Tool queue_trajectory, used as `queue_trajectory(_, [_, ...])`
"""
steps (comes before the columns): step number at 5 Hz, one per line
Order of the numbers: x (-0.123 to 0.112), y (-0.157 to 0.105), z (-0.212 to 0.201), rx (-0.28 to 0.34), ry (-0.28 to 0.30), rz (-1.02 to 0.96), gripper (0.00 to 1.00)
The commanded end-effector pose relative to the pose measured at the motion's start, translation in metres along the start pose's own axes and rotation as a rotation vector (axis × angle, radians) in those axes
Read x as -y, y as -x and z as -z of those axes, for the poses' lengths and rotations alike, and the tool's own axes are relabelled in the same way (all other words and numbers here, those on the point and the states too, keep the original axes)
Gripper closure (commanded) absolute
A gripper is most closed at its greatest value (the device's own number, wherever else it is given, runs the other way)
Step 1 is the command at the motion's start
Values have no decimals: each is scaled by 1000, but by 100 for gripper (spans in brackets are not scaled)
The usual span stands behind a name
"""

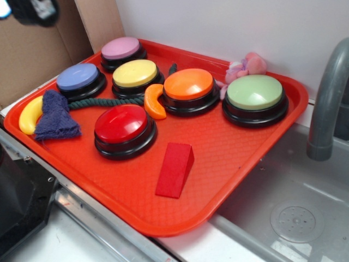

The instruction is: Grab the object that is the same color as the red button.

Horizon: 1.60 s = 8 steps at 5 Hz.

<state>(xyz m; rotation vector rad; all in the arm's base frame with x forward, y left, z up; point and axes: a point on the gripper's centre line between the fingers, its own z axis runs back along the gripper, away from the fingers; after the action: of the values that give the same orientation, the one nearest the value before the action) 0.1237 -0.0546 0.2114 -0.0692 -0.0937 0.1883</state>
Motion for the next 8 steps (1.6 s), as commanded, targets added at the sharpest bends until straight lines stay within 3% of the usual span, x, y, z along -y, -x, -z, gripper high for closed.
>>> queue_trajectory(1, [48, -20, 50, 106, 98, -226, 0])
queue_trajectory(3, [70, -40, 118, 149, 37, -312, 0])
queue_trajectory(6, [75, -45, 179, 165, -31, -348, 0])
queue_trajectory(8, [75, -47, 197, 155, -4, -376, 0])
